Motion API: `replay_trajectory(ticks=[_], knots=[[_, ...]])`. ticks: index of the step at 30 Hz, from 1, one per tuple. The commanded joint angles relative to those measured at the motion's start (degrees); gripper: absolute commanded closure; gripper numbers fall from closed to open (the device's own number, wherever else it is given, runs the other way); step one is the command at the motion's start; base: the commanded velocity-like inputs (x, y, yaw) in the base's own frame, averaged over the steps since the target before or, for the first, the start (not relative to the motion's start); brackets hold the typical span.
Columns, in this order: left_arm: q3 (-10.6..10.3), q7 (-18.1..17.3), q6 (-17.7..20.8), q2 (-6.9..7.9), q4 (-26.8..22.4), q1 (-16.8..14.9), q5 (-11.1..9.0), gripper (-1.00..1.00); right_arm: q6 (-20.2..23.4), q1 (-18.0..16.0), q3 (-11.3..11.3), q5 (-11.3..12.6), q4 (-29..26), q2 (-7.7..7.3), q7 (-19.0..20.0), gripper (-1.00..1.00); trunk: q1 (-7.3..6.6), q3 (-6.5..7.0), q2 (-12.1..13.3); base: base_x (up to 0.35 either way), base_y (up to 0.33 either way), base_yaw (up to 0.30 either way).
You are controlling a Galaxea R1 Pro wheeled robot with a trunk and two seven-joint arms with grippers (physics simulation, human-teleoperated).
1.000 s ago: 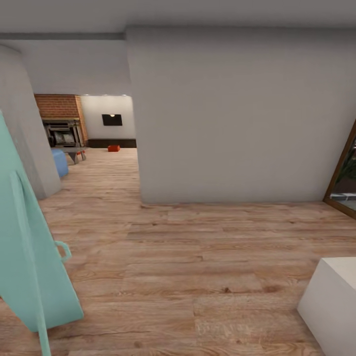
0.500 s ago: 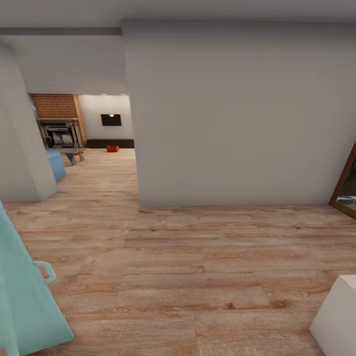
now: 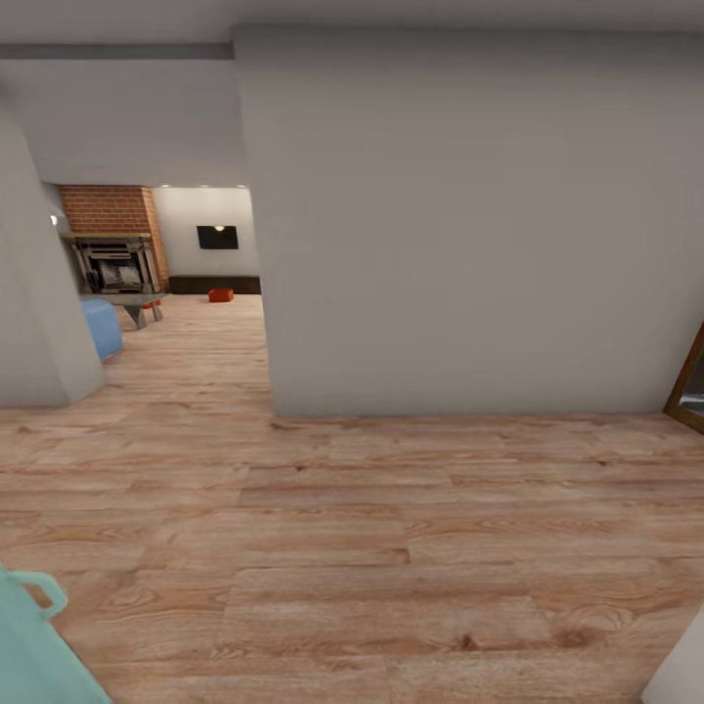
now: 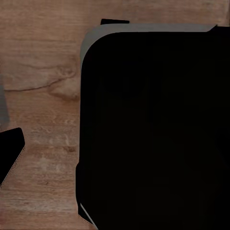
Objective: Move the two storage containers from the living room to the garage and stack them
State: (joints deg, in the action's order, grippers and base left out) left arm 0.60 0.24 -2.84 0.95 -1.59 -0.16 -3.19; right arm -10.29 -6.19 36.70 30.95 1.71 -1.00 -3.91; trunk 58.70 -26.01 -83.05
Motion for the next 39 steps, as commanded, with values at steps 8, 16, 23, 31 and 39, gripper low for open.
replay_trajectory(ticks=[8, 16, 23, 31, 39], knots=[[0.02, 0.01, -0.14, -0.01, 0.0, -0.02, -0.31, -1.0, -0.26, -0.05, 0.48, 0.43, 0.14, 0.03, 0.0, -1.0, 0.03, -0.06, -0.02, 0.322, 0.0, 0.0], [0.02, -0.01, -0.14, -0.04, -0.01, -0.02, -0.33, -1.0, -0.26, -0.05, 0.48, 0.43, 0.14, 0.03, -0.01, -1.0, 0.03, -0.06, -0.02, 0.322, 0.0, 0.0], [0.02, -0.01, -0.16, -0.02, 0.01, -0.02, -0.32, -1.0, -0.26, -0.05, 0.48, 0.44, 0.14, 0.03, -0.03, -1.0, 0.03, -0.06, -0.02, 0.322, 0.0, 0.0], [0.02, 0.02, -0.23, -0.01, -0.02, -0.02, -0.33, -1.0, -0.26, -0.05, 0.48, 0.3, 0.14, 0.03, -0.02, -1.0, 0.03, -0.06, -0.02, 0.322, 0.0, 0.047], [0.02, 0.02, -0.23, -0.02, 0.0, -0.02, -0.33, -1.0, -0.26, -0.05, 0.48, 0.16, 0.14, 0.03, -0.03, -1.0, 0.03, -0.06, -0.02, 0.322, 0.0, 0.259]])
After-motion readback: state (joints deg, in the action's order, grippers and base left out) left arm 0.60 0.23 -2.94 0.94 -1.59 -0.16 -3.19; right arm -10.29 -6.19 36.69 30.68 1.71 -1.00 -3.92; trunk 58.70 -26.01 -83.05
